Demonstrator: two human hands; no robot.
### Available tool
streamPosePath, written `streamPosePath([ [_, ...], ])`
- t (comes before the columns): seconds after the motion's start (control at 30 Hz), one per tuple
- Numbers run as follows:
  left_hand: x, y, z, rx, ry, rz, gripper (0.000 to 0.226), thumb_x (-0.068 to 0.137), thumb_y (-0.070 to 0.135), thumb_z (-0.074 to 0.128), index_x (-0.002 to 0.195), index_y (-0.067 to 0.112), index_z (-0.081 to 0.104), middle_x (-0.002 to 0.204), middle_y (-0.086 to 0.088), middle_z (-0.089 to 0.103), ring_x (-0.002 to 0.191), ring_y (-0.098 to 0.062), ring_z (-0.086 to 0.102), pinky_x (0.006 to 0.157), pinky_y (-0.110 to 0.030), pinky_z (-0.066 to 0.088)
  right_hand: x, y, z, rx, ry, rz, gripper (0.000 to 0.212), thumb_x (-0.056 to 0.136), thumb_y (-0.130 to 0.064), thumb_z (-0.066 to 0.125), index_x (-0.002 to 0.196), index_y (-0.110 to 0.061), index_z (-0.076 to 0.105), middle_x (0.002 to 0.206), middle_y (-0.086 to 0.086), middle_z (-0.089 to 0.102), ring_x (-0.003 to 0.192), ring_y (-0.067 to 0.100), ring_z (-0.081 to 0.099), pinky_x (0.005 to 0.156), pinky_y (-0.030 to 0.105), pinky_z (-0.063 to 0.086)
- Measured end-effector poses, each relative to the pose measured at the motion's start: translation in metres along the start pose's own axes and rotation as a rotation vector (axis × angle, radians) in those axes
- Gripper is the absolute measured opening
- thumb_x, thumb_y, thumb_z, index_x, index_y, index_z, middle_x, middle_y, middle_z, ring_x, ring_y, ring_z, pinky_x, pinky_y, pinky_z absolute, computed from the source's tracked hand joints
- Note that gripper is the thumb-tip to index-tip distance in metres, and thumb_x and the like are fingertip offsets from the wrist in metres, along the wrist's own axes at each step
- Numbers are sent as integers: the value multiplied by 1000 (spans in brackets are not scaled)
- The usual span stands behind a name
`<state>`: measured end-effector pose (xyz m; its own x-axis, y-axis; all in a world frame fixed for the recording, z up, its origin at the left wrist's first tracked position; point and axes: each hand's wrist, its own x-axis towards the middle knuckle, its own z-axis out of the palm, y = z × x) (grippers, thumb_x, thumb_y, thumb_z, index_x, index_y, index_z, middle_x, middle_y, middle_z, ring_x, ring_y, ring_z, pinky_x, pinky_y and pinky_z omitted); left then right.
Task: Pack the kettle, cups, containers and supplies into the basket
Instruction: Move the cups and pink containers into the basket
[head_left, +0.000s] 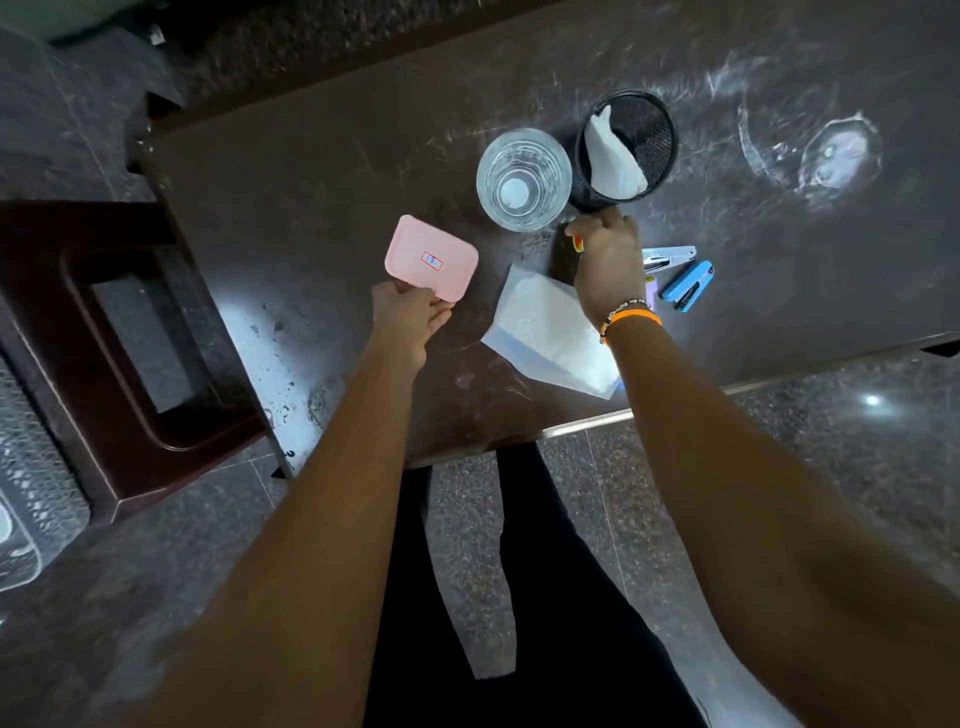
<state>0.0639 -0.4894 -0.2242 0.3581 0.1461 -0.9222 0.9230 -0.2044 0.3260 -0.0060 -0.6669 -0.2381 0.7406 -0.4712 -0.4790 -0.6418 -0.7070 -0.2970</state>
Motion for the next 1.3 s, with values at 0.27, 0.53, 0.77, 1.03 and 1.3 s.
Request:
streamPosePath([
  [0.27, -24, -33, -47, 85, -6, 178, 17, 89, -1, 45, 97, 14, 40, 88, -2, 54, 81, -16, 61, 82, -33, 54, -39, -26, 17, -75, 48, -113, 44, 77, 13, 41, 114, -4, 59, 117, 23, 56, 107, 39, 48, 91, 40, 33],
  [0.53, -51, -44, -168, 76, 160, 385, 22, 85, -2, 45, 98, 16, 46, 82, 6, 53, 89, -18, 56, 81, -41, 55, -118, -135, 45, 310, 25, -266, 23, 86, 0, 50, 105, -5, 62, 109, 17, 60, 97, 34, 57, 89, 41, 46],
  [0.77, -71, -5, -323, 21, 448, 574, 25, 83, -1, 46, 99, 17, 52, 92, 1, 59, 84, -15, 55, 88, -45, 51, -148, -282, 74, 388, -113, -508, 18, 90, -4, 51, 103, -7, 63, 106, 15, 62, 94, 30, 60, 85, 34, 46],
  [1.03, -55, 61, -448, 244, 733, 670, 36, 81, -9, 36, 113, -2, 51, 117, -20, 55, 108, -33, 52, 91, -36, 37, -167, -409, 101, 390, -153, -612, 23, 82, 2, 56, 101, -7, 64, 98, 11, 59, 82, 23, 57, 75, 20, 37],
  [1.3, 2, 129, -502, 825, 827, 401, 44, 92, 8, 38, 135, 2, 29, 142, -14, 35, 129, -31, 38, 104, -39, 32, -174, -452, 109, 443, -39, -569, 19, 84, -7, 60, 101, -14, 65, 96, 4, 60, 80, 22, 61, 78, 35, 54],
])
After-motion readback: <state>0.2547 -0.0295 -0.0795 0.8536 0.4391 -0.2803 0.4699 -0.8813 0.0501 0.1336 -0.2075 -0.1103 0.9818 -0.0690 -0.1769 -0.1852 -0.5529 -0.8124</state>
